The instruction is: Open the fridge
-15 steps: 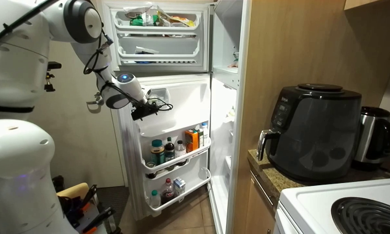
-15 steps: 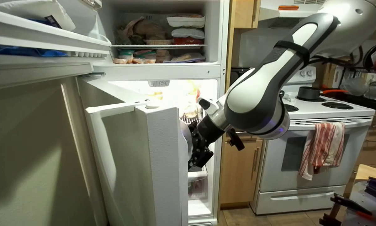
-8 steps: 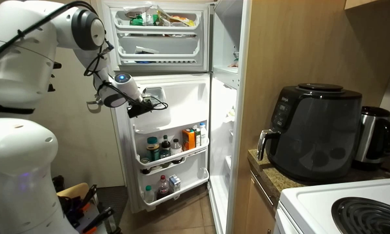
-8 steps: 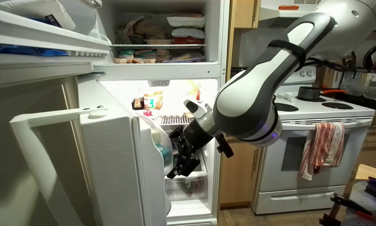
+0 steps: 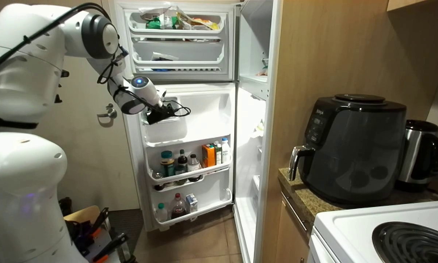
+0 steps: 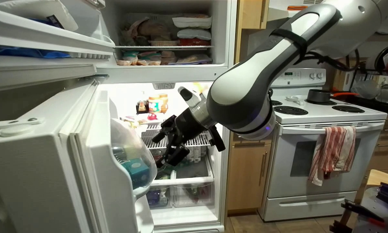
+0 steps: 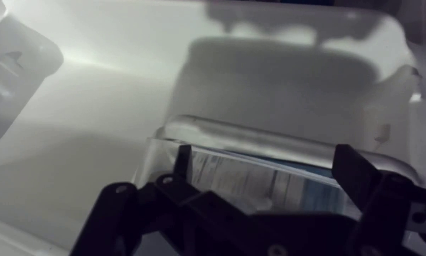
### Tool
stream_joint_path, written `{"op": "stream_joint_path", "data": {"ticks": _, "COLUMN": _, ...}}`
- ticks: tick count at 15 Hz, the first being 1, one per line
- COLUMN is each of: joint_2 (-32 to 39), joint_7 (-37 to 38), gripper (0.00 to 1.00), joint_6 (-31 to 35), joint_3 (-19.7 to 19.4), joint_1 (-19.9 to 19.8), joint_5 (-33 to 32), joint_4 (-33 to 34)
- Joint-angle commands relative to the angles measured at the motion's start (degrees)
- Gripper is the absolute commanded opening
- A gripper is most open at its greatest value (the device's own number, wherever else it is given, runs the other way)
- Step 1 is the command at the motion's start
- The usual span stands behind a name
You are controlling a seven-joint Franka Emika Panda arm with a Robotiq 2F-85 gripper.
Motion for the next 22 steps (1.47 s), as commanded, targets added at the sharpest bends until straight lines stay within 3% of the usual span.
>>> {"op": "stream_joint_path", "data": {"ticks": 1, "joint_2": -0.3, "joint_7": 15.8, "gripper": 1.0, "joint_6": -0.9, "joint_3": -3.4, "joint_1": 0.9, "joint_5": -16.1, "joint_4": 2.0}}
{"op": "stream_joint_path", "data": {"ticks": 2, "joint_2": -1.0, "joint_7": 20.7, "gripper": 1.0, "joint_6": -1.6, "joint_3": -4.6, "joint_1": 1.0, "joint_5": -20.9, "joint_4": 1.6}}
{"op": "stream_joint_path", "data": {"ticks": 3, "joint_2": -2.0, "joint_7": 15.4, "gripper": 1.0, "joint_6": -3.2, "joint_3": -5.8, "joint_1": 2.7, "joint_5": -14.0, "joint_4": 2.5}}
{"op": "stream_joint_path", "data": {"ticks": 4, "joint_2": -3.6, "joint_7": 27.6, "gripper": 1.0, "joint_6": -4.1, "joint_3": -6.3, "joint_1": 0.9, "joint_5": -26.4, "joint_4": -0.4}}
{"op": "stream_joint_path", "data": {"ticks": 8, "joint_2": -6.9, "joint_7": 39.5, "gripper": 1.0, "joint_6": -8.3, "joint_3": -6.7, "joint_1": -2.1, "joint_5": -39.4, "joint_4": -2.5}}
{"op": "stream_joint_path", "data": {"ticks": 9, "joint_2": -8.1, "joint_7": 34.7, "gripper": 1.0, "joint_6": -10.0, "joint_3": -6.6, "joint_1": -2.1, "joint_5": -33.6, "joint_4": -2.8}}
{"op": "stream_joint_path", "data": {"ticks": 19, "joint_2": -23.1, "joint_7": 36.5, "gripper": 1.0, "joint_6": -33.3, "joint_3": -10.6, "joint_1": -9.6, "joint_5": -31.0, "joint_4": -12.6}}
{"op": "stream_joint_path", "data": {"ticks": 20, "joint_2": -24.3, "joint_7": 38.1, "gripper": 1.0, "joint_6": -34.6, "joint_3": -7.4, "joint_1": -13.5, "joint_5": -32.9, "joint_4": -13.6}}
{"op": "stream_joint_path", "data": {"ticks": 22, "joint_2": -26.6, "joint_7": 38.3, "gripper": 1.0, "joint_6": -36.6, "joint_3": -7.3, "joint_1": -14.6, "joint_5": -32.2, "joint_4": -15.7}}
